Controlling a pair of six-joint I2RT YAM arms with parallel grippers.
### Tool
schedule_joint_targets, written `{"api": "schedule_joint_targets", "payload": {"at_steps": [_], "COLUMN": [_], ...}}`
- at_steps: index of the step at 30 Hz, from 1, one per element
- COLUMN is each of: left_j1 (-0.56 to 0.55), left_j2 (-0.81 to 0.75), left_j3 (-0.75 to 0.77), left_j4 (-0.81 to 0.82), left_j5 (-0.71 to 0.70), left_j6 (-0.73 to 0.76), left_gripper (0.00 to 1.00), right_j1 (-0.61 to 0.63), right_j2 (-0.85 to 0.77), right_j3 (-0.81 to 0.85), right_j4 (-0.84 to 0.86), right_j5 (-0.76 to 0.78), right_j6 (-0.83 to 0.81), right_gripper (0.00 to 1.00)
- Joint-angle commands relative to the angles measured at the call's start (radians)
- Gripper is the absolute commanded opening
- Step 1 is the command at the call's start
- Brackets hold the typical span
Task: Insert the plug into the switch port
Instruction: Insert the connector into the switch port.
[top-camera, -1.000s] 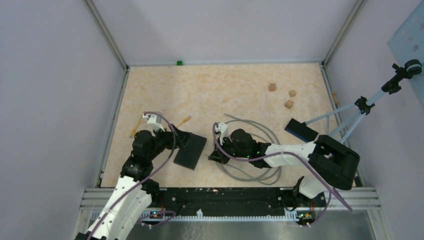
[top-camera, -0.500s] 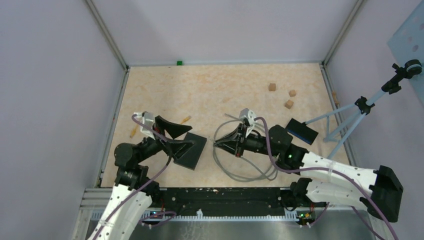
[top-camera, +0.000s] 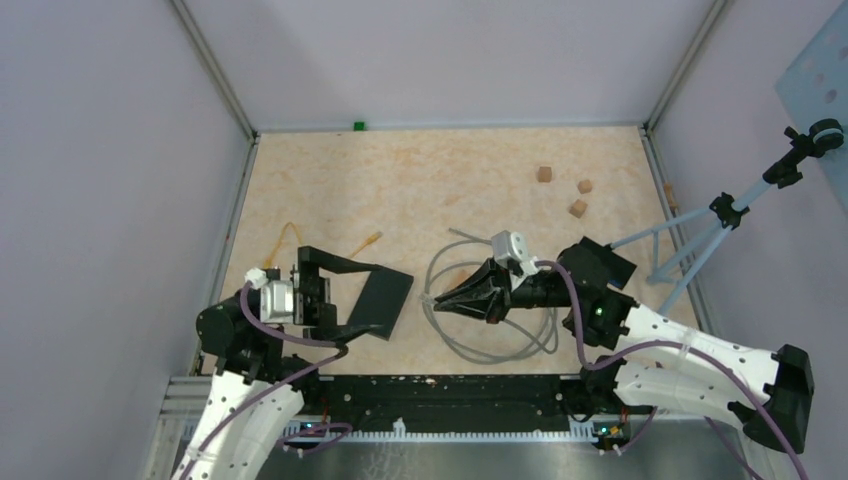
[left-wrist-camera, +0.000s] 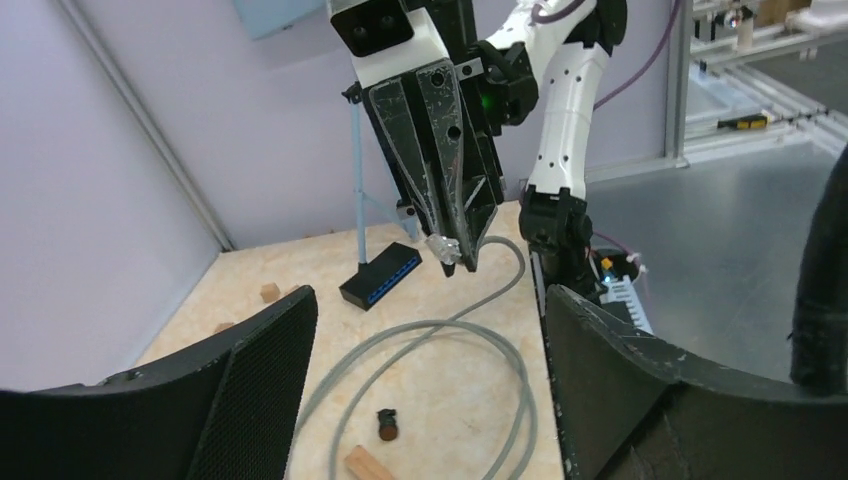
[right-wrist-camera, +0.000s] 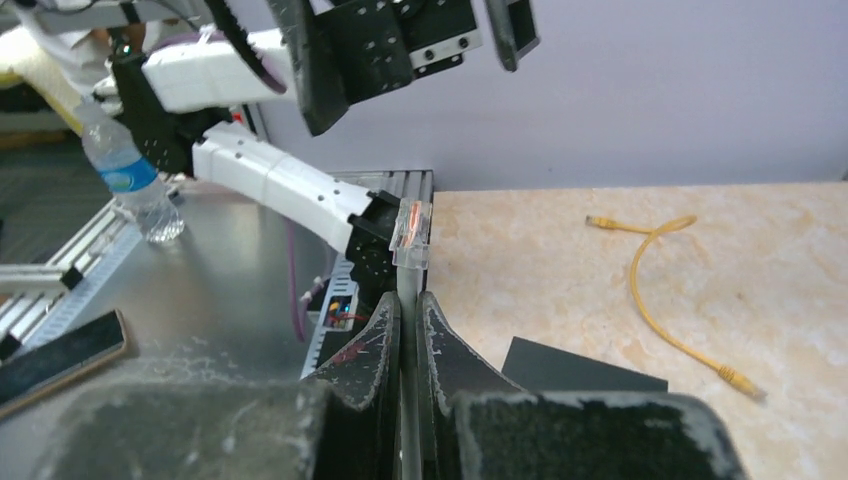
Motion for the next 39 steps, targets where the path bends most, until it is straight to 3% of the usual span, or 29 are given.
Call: {"api": "schedule_joint_targets", "payload": {"at_steps": [1, 8, 22, 27, 31, 39], "left_j1": [-0.024, -0.07, -0.207, -0.299, -0.388, -0.47], "left_j2": [0.082, 0.136, 0.315, 0.366, 0.403, 0.423], "left_j3": [0.106, 0.182, 0.42, 0.47, 0.499, 0.504], "left_j4": [-0.094, -0.132, -0.559, -0.702, -0.784, -0.821], "left_j5": [0.145, 0.23, 0.296, 0.266, 0.227, 0.159], "left_j6": [0.23, 0.373, 0.878, 1.007, 1.082, 1.125], "left_gripper": [0.87, 0.83, 0.78, 0.63, 0.56, 0.35], "right_j1": [-0.002, 0.006, 0.013, 0.014, 0.014, 0.014], "right_j2": [-0.019, 0.056, 0.153, 0.166, 0.181, 0.177], "right_j3": [0.073, 0.181, 0.296, 0.316, 0.335, 0.335], "right_j4": [0.074, 0.02, -0.098, -0.111, -0.136, -0.153], "right_j5": [-0.13, -0.214, -0.277, -0.293, -0.298, -0.301], "right_j6": [-0.117, -0.137, -0.069, -0.038, -0.007, 0.002], "right_gripper": [0.0, 0.0, 0.0, 0.0, 0.0, 0.0]}}
